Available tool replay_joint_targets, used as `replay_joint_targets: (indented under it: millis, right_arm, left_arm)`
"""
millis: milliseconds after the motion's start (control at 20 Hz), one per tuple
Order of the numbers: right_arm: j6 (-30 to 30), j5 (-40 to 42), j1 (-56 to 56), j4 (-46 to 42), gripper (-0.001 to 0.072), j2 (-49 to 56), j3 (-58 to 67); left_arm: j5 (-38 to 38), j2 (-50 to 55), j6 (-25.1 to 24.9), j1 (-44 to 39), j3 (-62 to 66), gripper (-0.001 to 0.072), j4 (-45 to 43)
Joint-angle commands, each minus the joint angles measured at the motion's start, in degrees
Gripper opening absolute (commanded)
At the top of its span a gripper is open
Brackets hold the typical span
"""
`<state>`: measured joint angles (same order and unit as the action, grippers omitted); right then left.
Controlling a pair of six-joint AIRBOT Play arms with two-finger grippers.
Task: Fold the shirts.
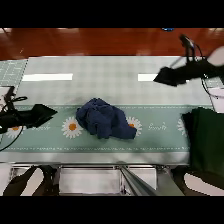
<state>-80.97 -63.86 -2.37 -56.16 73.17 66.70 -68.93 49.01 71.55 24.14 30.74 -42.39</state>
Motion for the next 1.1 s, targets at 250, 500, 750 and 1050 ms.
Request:
replay_joint_targets:
  millis: [250, 500, 750, 1050]
  right_arm:
    - [13.49, 4.17, -12.81, 20.02, 0.0406, -13.57, -38.32]
    - [13.77, 4.09, -12.81, 20.68, 0.0406, -13.57, -38.73]
    - [10.84, 0.92, -10.49, 12.09, 0.0407, -13.57, -38.80]
    - [4.02, 4.52, 7.74, 11.43, 0.0406, -10.29, -40.50]
  left_arm:
    - [8.07, 15.69, -29.09, -12.92, -5.01, 0.0509, 25.99]
    - [8.11, 23.04, -30.42, -20.15, -0.11, 0.0508, 27.87]
    - [-1.18, 24.59, -33.53, -19.91, 5.86, 0.0020, 26.12]
    - [-3.58, 24.59, -31.82, -18.12, 8.52, 0.0020, 25.92]
